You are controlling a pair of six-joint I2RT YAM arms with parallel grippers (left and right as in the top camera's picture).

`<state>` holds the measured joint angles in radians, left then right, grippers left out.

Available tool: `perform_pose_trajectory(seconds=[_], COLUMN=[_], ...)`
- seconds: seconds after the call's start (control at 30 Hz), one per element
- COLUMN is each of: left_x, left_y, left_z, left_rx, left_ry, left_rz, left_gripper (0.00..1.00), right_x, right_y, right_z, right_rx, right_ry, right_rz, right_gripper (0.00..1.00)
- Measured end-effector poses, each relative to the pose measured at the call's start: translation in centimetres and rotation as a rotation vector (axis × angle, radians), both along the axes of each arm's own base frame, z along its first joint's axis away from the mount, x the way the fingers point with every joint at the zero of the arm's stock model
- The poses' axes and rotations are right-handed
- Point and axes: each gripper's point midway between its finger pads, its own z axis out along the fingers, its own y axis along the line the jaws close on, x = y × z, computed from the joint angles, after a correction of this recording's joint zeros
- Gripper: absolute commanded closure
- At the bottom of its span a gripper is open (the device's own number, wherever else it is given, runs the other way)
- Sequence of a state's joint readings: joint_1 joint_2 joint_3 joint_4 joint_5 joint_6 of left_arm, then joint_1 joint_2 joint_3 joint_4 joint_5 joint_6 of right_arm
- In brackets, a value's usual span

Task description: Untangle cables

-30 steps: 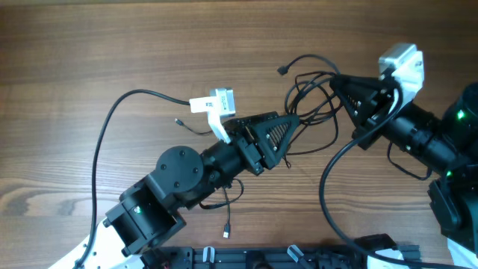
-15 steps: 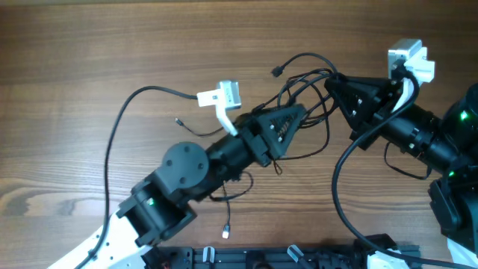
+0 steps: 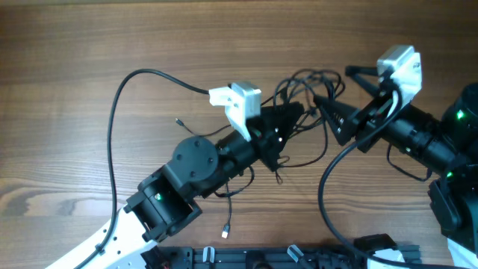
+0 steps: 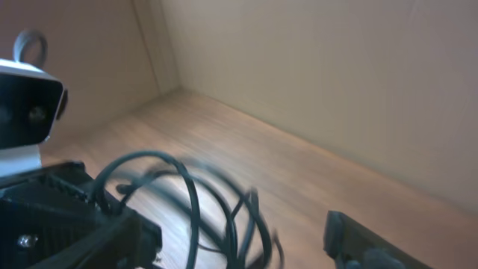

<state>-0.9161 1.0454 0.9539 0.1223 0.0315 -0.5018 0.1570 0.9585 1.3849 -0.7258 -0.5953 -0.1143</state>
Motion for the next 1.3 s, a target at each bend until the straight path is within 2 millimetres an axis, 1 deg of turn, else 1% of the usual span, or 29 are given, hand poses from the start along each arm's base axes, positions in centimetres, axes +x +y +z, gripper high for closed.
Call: perform_pose_trajectory(seconds=[0.07,0.13,0.2,0.4,0.47,0.5,0.6,0.63,0.7,0.8,0.83,0.87,0.93,0.97,1.13,1.2,1.23,1.27,1.3], left_x=[0.0,0.0,0.0,-0.2,-0.3,-0.5,-0.9,-1.0,-1.1,-1.2,-1.1,-1.1,-1.2,-1.3,-2.3,-2.5,-2.5,-2.6,-2.6], left_y=[0.0,0.1,0.1,0.1,0.1,0.3,0.8,1.0,1.3,1.8,1.9,2.0,1.9,1.8,1.2,1.1,1.0,1.0,1.0], left_z=[-1.6,-2.8,-3.3,-3.6,-3.4,-3.1,-2.2,-1.9,-1.4,-0.8,-0.7,-0.7,-0.6,-0.5,0.6,0.8,0.8,0.9,1.1], left_rx=[0.127,0.239,0.306,0.462,0.488,0.494,0.497,0.497,0.491,0.489,0.491,0.492,0.489,0.480,0.428,0.423,0.422,0.421,0.415], left_ry=[-0.066,-0.143,-0.201,-0.402,-0.453,-0.477,-0.525,-0.537,-0.552,-0.568,-0.570,-0.569,-0.572,-0.579,-0.620,-0.632,-0.638,-0.643,-0.649], left_rz=[0.000,-0.006,-0.009,-0.030,-0.037,-0.037,-0.028,-0.024,-0.014,0.008,0.015,0.018,0.013,0.005,-0.043,-0.051,-0.054,-0.055,-0.057], left_gripper=[0.96,0.96,0.96,0.96,0.96,0.96,0.96,0.96,0.96,0.96,0.96,0.96,0.96,0.96,0.96,0.96,0.96,0.96,0.96], right_x=[0.3,0.7,0.9,1.4,1.5,1.3,-0.3,-0.8,-1.6,-2.3,-2.5,-2.6,-2.9,-3.0,-3.6,-4.3,-4.7,-5.2,-5.5], right_y=[-0.3,-0.7,-0.9,-1.5,-1.7,-1.7,-1.1,-1.0,-0.5,0.2,0.4,0.6,0.9,1.0,1.5,1.9,2.2,2.4,2.6], right_z=[0.0,0.1,0.2,0.3,0.1,-0.4,-2.9,-3.3,-4.0,-3.8,-3.8,-3.7,-3.6,-3.5,-3.3,-3.4,-3.4,-3.4,-3.3], right_rx=[-0.060,-0.092,-0.107,-0.149,-0.183,-0.207,-0.294,-0.311,-0.339,-0.341,-0.337,-0.333,-0.322,-0.323,-0.304,-0.294,-0.288,-0.283,-0.281], right_ry=[-0.053,-0.085,-0.102,-0.135,-0.155,-0.146,-0.103,-0.098,-0.104,-0.138,-0.146,-0.152,-0.158,-0.167,-0.176,-0.180,-0.185,-0.195,-0.211], right_rz=[-0.004,-0.026,-0.040,-0.070,-0.070,-0.059,0.039,0.068,0.132,0.197,0.214,0.227,0.251,0.262,0.303,0.347,0.375,0.404,0.427], right_gripper=[0.18,0.18,0.19,0.20,0.20,0.20,0.25,0.26,0.27,0.28,0.31,0.37,0.60,0.68,0.76,0.82,0.93,0.96,0.96])
